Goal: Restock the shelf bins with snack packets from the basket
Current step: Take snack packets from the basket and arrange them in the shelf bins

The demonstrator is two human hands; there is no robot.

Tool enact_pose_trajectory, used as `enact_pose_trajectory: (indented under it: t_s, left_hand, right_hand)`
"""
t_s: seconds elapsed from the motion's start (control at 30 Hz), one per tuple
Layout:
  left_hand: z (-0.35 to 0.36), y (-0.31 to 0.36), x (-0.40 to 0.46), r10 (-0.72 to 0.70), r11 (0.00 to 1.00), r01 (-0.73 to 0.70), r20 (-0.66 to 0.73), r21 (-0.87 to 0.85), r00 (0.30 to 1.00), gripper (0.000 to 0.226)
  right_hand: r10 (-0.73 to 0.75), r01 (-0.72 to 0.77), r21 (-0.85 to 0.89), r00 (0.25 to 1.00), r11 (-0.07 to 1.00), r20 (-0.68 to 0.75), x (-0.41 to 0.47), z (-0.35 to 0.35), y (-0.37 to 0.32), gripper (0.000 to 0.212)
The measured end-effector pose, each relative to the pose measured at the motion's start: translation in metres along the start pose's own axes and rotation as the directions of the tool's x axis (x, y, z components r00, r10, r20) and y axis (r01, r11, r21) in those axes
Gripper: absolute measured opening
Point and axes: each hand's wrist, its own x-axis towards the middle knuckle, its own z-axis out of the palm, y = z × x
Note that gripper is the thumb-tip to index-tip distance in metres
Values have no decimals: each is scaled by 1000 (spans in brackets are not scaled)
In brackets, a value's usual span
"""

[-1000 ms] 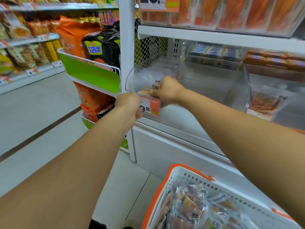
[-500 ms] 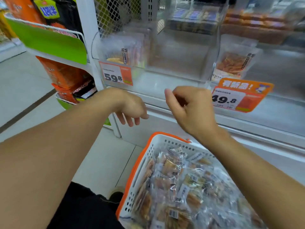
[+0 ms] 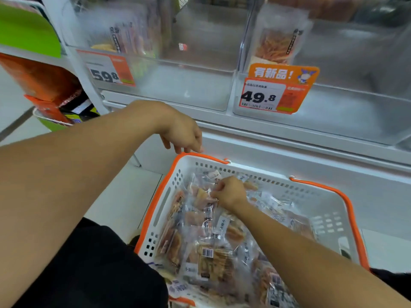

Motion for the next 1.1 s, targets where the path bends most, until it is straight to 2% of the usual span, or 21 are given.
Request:
enact_pose_trajectory:
  t_s: [0.1,0.13,0.23,0.3,0.37,0.43,0.47,0.5,0.53,0.6,0.67,0.77,0.87,0.93,1.0,1.07,1.1]
  left_hand:
    - [-3,-4,-2,4,1000,-4,-25,-9,1000,33]
    - [-3,-5,-4,-4,1000,4,-14,-19,1000,39]
    - [-5,-3,-15,14,995,-7,65,-101,998,81]
    - [-7,1,-25,72,977,-42,138,-208,988,109]
    - [-6,7,-32,154,957,-106,164,-270,974,114]
    - [-6,10,-34,225,922,-177,106,-345,969,90]
    - [-7,9,-34,253,890,-211,53,-405,966,69]
    - [-10,8,-35,275,853,-243,3,-462,961,57]
    - [-14,4,-38,292,820,-269,-36,-506,956,51]
    - [-22,-6,-45,323,773,-319,-92,-549,942,61]
    - [-29,-15,-52,312,720,-369,-201,-587,929,73]
    - [-35,-23,-58,210,587,-452,-413,-671,886,44]
    - [-37,-31,-60,188,538,-512,-496,-670,847,23]
    - [-39,-35,-62,154,467,-552,-551,-690,820,19]
    - [-41,-37,-67,119,390,-590,-596,-707,794,19]
    - [-45,-39,-73,58,333,-610,-630,-719,775,23]
    - [-48,-42,-74,-23,308,-619,-656,-723,755,26]
  right_hand:
    - [-79,79,1,996,997,40,-8,-32,-7,28]
    - [-100,97,56,994,994,45,-14,-47,-13,28]
    - [-71,61,400,997,915,9,-34,-98,-44,19]
    - [-37,-23,698,997,716,70,-45,-128,-73,14]
    - [-77,-119,899,983,421,167,-52,-151,-103,20]
    - [-162,-172,964,965,203,207,-55,-166,-125,24]
    - [-196,-175,970,958,167,207,-57,-173,-133,23]
    - [-227,-163,969,952,185,203,-60,-178,-138,21]
    - [-252,-133,960,948,247,196,-62,-183,-141,20]
    - [-319,-16,907,933,421,165,-63,-189,-138,19]
    - [-369,90,861,922,501,119,-63,-189,-129,25]
    - [-381,146,859,923,490,60,-64,-185,-122,25]
    - [-377,180,880,926,439,-2,-62,-180,-122,18]
    - [-410,221,894,911,389,-47,-62,-175,-125,29]
    - [-445,295,874,890,386,-103,-63,-168,-132,31]
    - [-445,435,790,865,433,-233,-62,-164,-146,24]
    - [-452,534,701,830,473,-327,-59,-165,-157,20]
